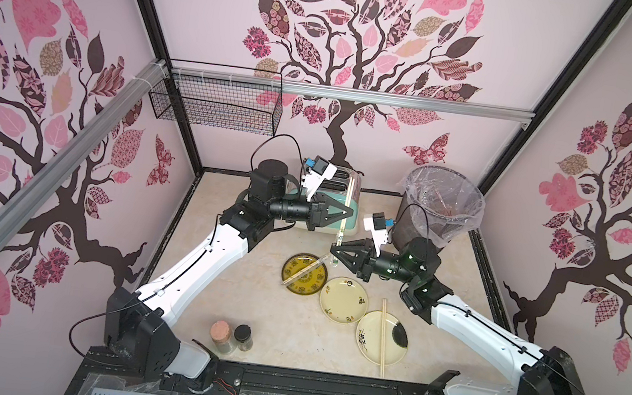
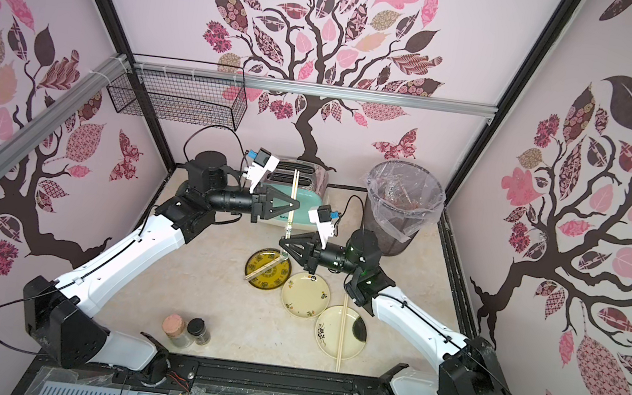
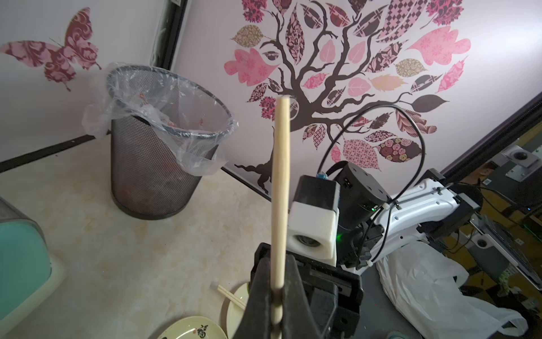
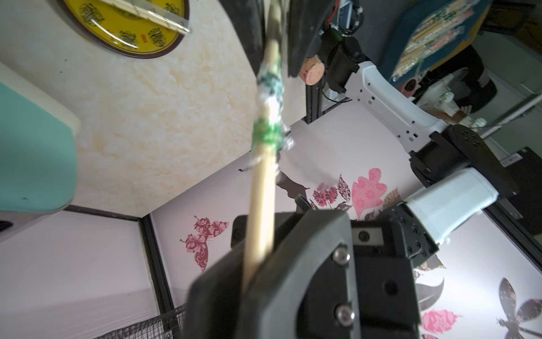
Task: Remove the packaging of disposable chopsticks
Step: Remove the packet bag from the disposable chopsticks.
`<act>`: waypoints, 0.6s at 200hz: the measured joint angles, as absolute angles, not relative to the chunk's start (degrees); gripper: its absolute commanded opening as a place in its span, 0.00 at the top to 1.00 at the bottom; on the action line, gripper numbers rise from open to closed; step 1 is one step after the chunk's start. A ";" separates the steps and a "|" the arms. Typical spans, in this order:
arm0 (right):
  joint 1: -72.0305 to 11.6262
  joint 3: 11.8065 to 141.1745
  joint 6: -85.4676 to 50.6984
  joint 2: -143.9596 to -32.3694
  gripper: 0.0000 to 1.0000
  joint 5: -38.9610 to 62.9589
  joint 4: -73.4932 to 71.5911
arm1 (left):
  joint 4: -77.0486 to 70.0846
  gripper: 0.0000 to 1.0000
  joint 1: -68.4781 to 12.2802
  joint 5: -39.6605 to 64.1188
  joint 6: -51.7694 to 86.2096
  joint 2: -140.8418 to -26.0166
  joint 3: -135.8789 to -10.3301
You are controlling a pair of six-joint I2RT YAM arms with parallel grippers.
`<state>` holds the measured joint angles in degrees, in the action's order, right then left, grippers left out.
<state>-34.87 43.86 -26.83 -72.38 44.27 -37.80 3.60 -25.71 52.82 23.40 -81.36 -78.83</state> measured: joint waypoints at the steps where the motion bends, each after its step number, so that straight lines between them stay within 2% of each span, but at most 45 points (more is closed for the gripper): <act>1: -34.87 43.79 -26.83 -72.38 0.83 44.25 -37.82 | 3.44 1.00 -25.56 52.77 23.59 -81.36 -78.83; 25: -34.87 40.62 -27.11 -72.38 0.94 44.16 -38.09 | 1.93 1.00 -23.75 51.94 24.88 -80.79 -78.83; 50: -35.16 36.58 -28.42 -72.40 1.00 44.27 -38.59 | 0.97 1.00 -23.22 51.55 25.56 -80.55 -78.83; 80: -36.03 33.28 -29.28 -72.42 1.00 44.36 -38.96 | 0.27 1.00 -23.14 51.51 25.78 -80.55 -78.83; 112: -36.32 32.34 -29.04 -71.20 0.59 43.51 -37.12 | -0.21 1.00 -23.05 51.53 26.00 -80.55 -78.83; 120: -36.32 32.53 -28.75 -70.30 0.52 43.13 -36.21 | -0.36 1.00 -23.00 51.55 26.13 -80.55 -78.83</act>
